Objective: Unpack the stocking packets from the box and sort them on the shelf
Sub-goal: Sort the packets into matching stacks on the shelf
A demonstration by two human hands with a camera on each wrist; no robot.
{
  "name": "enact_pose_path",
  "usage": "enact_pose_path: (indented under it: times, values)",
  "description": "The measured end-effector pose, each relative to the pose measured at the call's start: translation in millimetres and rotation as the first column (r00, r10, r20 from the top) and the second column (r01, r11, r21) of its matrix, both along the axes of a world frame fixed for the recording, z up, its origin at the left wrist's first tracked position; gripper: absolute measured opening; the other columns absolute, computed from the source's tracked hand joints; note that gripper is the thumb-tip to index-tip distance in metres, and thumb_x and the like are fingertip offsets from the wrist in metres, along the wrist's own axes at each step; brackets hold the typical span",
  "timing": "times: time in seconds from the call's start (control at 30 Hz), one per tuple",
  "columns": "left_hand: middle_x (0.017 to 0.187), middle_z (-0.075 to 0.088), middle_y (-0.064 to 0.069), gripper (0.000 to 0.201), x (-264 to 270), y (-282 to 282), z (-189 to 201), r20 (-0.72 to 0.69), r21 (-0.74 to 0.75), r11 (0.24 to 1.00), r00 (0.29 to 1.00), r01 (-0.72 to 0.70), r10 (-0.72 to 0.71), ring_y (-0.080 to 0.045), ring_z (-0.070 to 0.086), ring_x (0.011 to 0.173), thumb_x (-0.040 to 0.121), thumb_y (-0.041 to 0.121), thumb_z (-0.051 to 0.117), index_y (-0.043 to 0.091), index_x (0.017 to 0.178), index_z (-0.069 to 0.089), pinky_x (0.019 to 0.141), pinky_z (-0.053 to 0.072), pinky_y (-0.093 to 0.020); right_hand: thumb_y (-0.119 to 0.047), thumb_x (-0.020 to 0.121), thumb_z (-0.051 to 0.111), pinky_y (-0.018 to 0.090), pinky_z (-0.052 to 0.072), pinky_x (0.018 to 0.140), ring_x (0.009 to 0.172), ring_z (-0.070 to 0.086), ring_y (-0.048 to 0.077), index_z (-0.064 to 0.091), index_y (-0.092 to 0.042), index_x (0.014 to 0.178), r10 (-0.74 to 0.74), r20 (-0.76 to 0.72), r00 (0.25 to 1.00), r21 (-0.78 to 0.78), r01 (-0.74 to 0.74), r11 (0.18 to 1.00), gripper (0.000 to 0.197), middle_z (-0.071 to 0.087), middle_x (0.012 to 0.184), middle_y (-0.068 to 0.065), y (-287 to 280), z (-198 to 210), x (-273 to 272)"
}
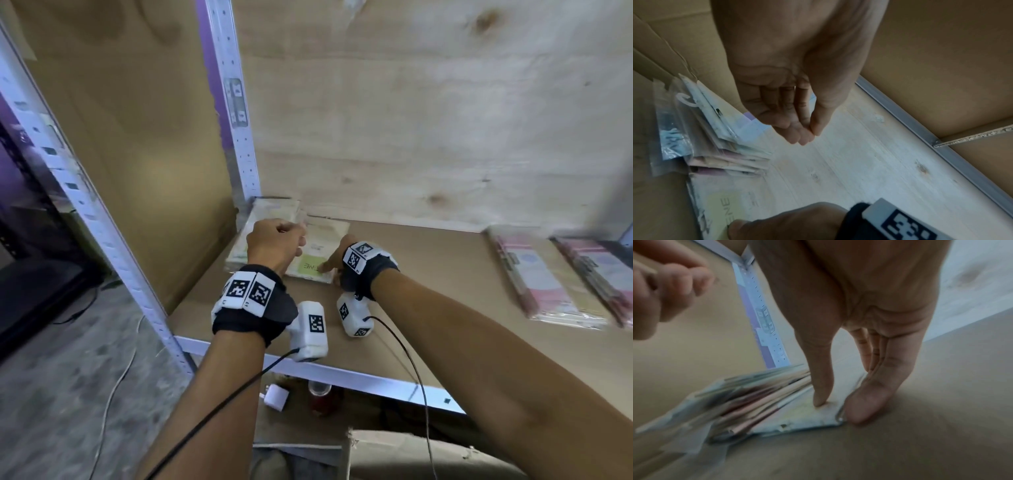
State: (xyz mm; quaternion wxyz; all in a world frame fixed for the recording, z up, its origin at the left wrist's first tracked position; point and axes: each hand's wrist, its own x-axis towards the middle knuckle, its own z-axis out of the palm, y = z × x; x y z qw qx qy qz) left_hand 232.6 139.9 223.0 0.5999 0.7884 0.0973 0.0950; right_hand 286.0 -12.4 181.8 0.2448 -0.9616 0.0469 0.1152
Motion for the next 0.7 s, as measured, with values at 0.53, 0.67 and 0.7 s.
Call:
enact_pose_path:
  times: [0.53,0.67,0.7]
  values:
    - [0.078,0.075,-0.006,0.009,-15,-17,-2,-0.097,0.027,0.999,0.994,0.045,-0.042,-0.014,0.064,0.058,0.086,0.018,0.068,0.012,0.080,0.071,0.056,0.046,-0.022,-0.035,0.095,0.059,0.028,0.039,0.086,0.130,0.050,0.031,0.045,-0.001,0.140,0.037,-0.096,0.995,-0.074,-0.044,0.996,0.058,0.049,0.144,0.014,-24,20,-32]
    - [0.081,0.076,-0.008,0.013,-12,-6,-5,-0.085,0.053,0.998,0.996,-0.019,0.024,-0.018,0.067,0.064,0.085,0.020,0.069,0.014,0.073,0.070,0.073,0.057,-0.031,-0.036,0.096,0.058,0.037,0.051,0.089,0.108,0.061,0.027,0.058,-0.006,0.122,0.051,-0.015,0.999,-0.110,-0.052,0.993,0.041,0.061,0.125,0.009,-19,24,-29]
    - [0.082,0.076,-0.006,0.013,-11,-3,-7,-0.089,0.098,0.994,0.995,-0.038,0.047,-0.021,0.070,0.073,0.084,0.021,0.068,0.015,0.073,0.071,0.081,0.059,-0.034,-0.035,0.093,0.063,0.033,0.049,0.081,0.097,0.060,0.024,0.064,-0.013,0.110,0.066,-0.015,0.998,-0.094,-0.067,0.993,0.028,0.061,0.120,0.006,-20,25,-28]
